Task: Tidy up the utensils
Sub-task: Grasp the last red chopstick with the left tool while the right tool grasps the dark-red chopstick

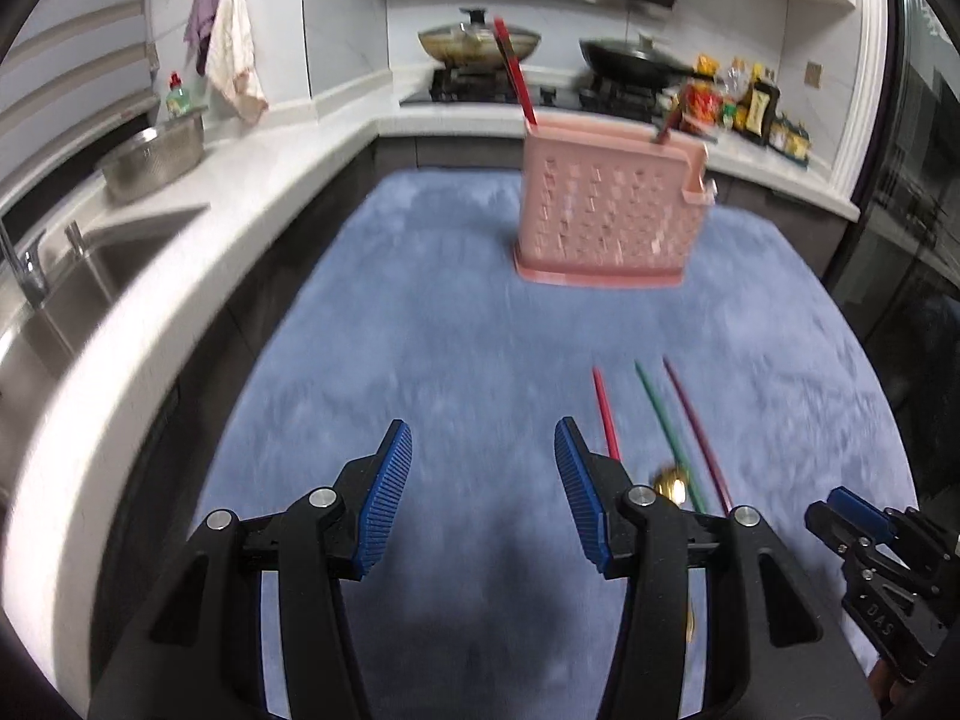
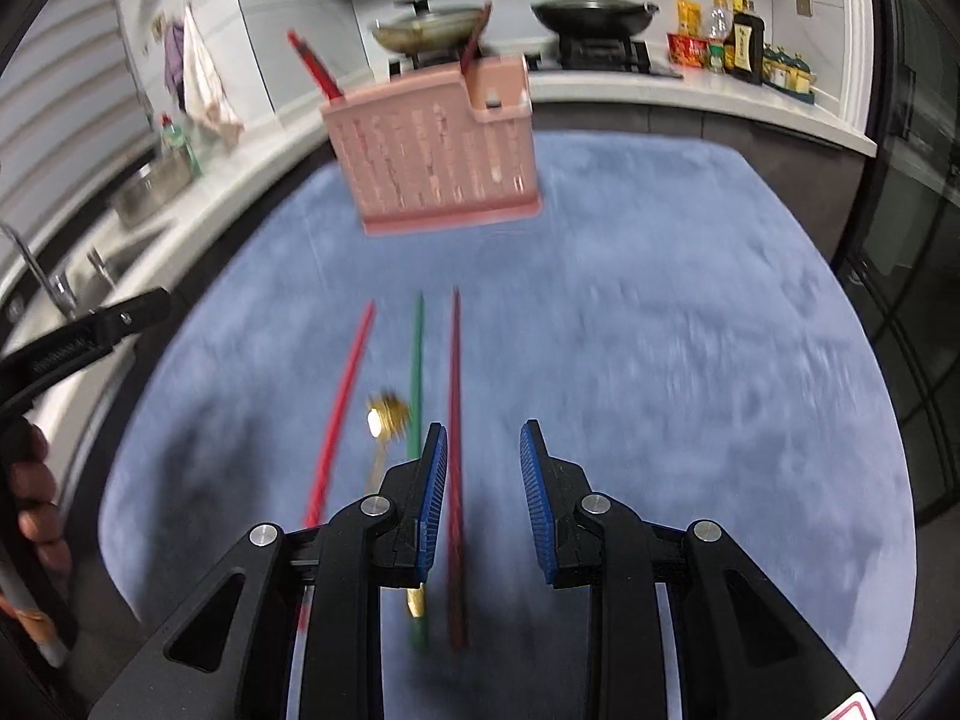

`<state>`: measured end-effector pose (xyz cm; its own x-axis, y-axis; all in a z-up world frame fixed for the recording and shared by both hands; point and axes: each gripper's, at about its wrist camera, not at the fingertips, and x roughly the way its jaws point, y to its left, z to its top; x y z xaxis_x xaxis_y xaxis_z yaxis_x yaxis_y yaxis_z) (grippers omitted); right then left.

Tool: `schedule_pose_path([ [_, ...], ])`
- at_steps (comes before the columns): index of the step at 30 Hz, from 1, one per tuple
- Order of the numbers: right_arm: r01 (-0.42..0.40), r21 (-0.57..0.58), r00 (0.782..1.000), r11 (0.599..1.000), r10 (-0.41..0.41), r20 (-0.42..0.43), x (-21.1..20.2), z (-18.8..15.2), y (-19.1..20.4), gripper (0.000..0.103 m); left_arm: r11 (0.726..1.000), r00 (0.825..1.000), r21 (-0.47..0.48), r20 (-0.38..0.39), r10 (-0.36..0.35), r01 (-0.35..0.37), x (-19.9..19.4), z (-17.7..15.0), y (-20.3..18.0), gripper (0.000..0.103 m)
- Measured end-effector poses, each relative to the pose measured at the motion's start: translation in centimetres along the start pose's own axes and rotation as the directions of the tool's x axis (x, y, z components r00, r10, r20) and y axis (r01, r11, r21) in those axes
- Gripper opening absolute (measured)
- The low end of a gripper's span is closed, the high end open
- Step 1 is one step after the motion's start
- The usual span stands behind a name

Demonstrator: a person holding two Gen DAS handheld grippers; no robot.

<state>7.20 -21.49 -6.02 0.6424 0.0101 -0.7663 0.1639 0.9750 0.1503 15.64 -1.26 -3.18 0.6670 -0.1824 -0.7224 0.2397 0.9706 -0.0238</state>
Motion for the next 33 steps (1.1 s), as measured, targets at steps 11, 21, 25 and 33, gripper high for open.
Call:
schedule_pose_path([
  [11,0.004,-0.014,0.997,1.0,-0.005,-0.073,1.0,-4.5,0.5,0.025,0.999,0.992,0.013,-0.126,-0.028,0.03,0.9,-6.0,-1.4,0.047],
  [21,-0.006,-0.018,0.996,1.0,0.004,-0.092,1.5,-5.4,0.9,0.023,0.999,0.985,0.013,-0.17,-0.043,0.046,1.0,-7.7,-1.9,0.053],
  [25,-0.008,-0.022,0.995,1.0,0.005,-0.103,1.9,-5.7,1.0,0.023,0.999,0.985,0.018,-0.166,-0.043,0.046,0.9,-7.9,-2.1,0.059],
  [33,-0.002,-0.024,0.994,1.0,-0.001,-0.109,2.4,-5.8,0.8,0.016,0.996,0.979,0.033,-0.19,-0.072,0.08,1.1,-8.6,-3.2,0.066],
])
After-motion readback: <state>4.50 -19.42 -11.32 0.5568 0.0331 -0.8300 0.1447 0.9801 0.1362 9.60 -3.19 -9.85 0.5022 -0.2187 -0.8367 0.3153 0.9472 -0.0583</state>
